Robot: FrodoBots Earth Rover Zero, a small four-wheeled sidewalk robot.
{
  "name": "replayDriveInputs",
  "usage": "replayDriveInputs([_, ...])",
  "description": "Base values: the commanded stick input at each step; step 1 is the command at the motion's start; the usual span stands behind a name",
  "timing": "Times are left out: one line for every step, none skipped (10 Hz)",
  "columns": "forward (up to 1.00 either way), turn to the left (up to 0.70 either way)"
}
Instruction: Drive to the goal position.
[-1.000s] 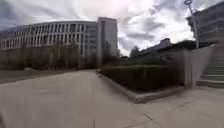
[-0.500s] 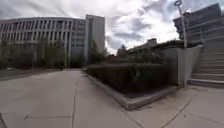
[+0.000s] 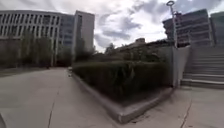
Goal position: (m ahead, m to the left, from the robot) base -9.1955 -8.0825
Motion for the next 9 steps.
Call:
replayDriveInputs([0.00, -1.00])
replayDriveInputs([0.00, -1.00])
replayDriveInputs([0.00, -1.00])
replayDriveInputs([0.00, -1.00])
replayDriveInputs([0.00, -1.00])
replayDriveInputs([0.00, -1.00])
replayDriveInputs([0.00, -1.00])
replayDriveInputs([0.00, -1.00])
replayDriveInputs([0.00, -1.00])
